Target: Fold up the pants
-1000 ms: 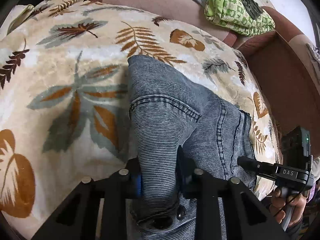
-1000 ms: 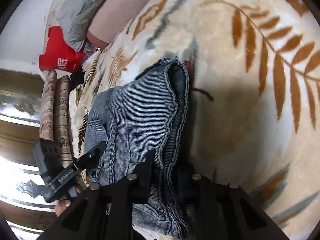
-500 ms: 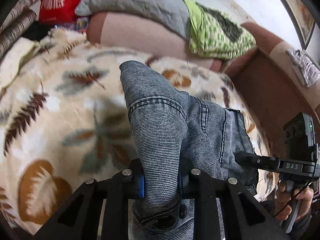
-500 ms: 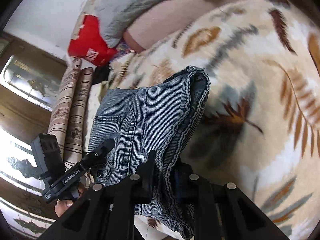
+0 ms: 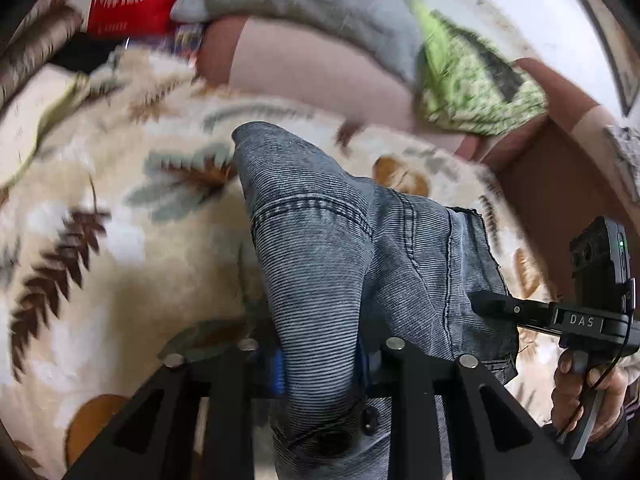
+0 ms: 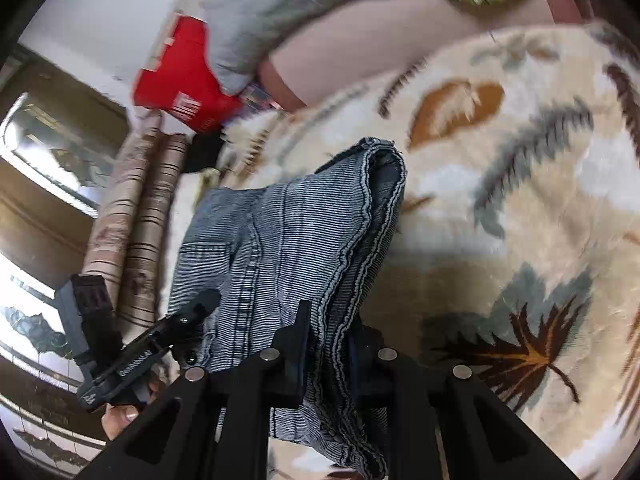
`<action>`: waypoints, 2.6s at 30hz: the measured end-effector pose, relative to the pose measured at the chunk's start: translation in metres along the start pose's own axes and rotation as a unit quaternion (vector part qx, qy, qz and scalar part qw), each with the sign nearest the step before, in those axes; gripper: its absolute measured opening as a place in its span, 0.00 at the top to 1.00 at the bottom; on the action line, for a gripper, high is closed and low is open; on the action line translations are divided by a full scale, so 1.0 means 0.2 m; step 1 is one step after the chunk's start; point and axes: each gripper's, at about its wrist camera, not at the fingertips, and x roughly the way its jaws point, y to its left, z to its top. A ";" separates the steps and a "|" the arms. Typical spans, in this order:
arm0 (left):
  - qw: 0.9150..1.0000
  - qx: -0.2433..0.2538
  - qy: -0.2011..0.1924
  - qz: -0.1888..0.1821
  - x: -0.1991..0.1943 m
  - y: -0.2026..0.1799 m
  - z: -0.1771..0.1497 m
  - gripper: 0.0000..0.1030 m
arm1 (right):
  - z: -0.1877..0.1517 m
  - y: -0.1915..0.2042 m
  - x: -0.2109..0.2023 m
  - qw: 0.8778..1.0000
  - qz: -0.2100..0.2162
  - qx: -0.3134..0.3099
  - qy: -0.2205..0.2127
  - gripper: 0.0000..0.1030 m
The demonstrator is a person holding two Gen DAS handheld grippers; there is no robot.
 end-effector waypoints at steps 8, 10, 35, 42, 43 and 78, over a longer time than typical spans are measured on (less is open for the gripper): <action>0.997 0.001 0.002 0.079 -0.06 0.07 -0.11 0.34 | -0.09 -0.15 0.10 0.995 -0.094 0.013 0.019 0.57; 0.997 0.013 -0.022 0.079 -0.16 0.04 -0.14 0.26 | -0.11 -0.08 0.01 0.995 -0.098 -0.014 0.003 0.55; 0.989 0.044 0.013 0.141 -0.02 -0.06 -0.33 0.18 | 0.22 0.18 0.09 0.997 0.073 0.004 0.015 0.36; 0.991 0.028 0.011 0.133 -0.01 -0.05 -0.33 0.16 | 0.27 -0.15 0.55 0.987 0.073 0.123 0.071 0.36; 0.991 0.028 0.012 0.133 -0.01 -0.05 -0.33 0.16 | 0.26 -0.13 0.53 0.988 0.071 0.117 0.067 0.36; 0.984 0.041 -0.046 0.169 -0.27 -0.17 -0.34 0.14 | -0.49 0.14 -0.26 0.988 -0.125 -0.079 -0.044 0.23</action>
